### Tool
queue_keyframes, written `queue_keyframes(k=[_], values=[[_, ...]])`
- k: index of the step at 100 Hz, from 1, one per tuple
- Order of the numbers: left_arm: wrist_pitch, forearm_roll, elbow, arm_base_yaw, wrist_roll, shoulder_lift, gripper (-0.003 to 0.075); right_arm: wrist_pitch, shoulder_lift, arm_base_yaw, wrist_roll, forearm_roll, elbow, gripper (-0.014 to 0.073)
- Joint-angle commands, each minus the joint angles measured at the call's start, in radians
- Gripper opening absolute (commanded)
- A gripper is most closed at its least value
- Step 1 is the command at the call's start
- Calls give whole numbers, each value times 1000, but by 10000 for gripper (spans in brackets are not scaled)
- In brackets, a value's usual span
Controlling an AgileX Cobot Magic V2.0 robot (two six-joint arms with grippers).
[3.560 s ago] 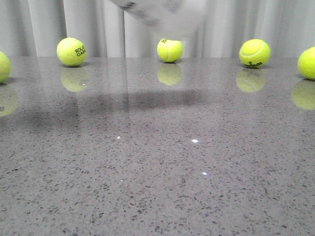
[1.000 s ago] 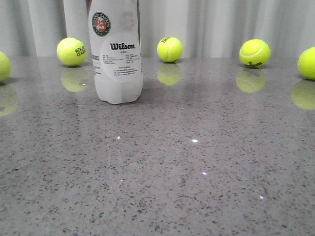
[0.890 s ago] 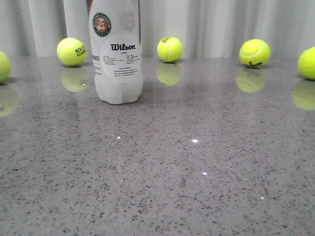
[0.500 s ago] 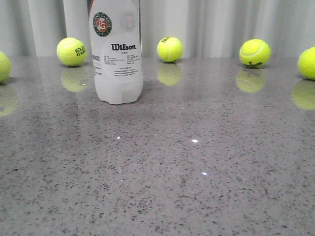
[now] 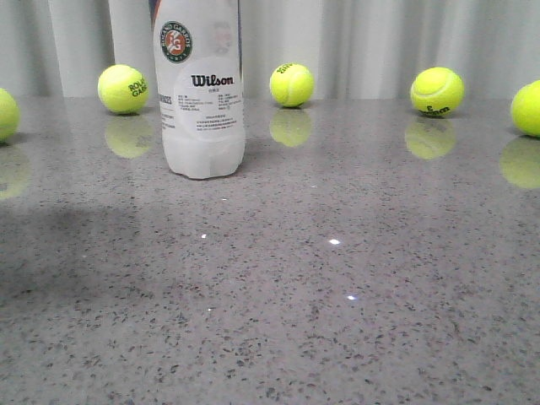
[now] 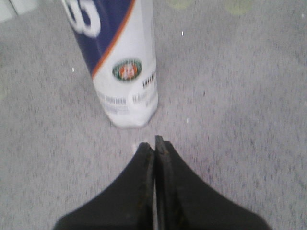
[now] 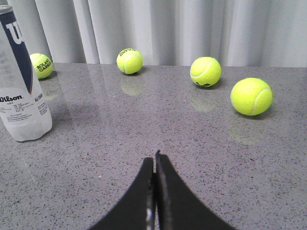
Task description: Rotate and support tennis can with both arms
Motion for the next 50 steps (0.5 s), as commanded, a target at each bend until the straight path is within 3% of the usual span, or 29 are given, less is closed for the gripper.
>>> queue_keyframes(k=[1,34,50], values=[[-53,30,20,17,-8,-50,-19,-80,9,-6,-1,-6,-27,-58],[-55,30,190,125,-8,-253,-19,-80,9,-6,-1,-6,-27,-58],[-143,39,282,196,-8,-341,-19,-80,9,-6,-1,-6,-27,-58]])
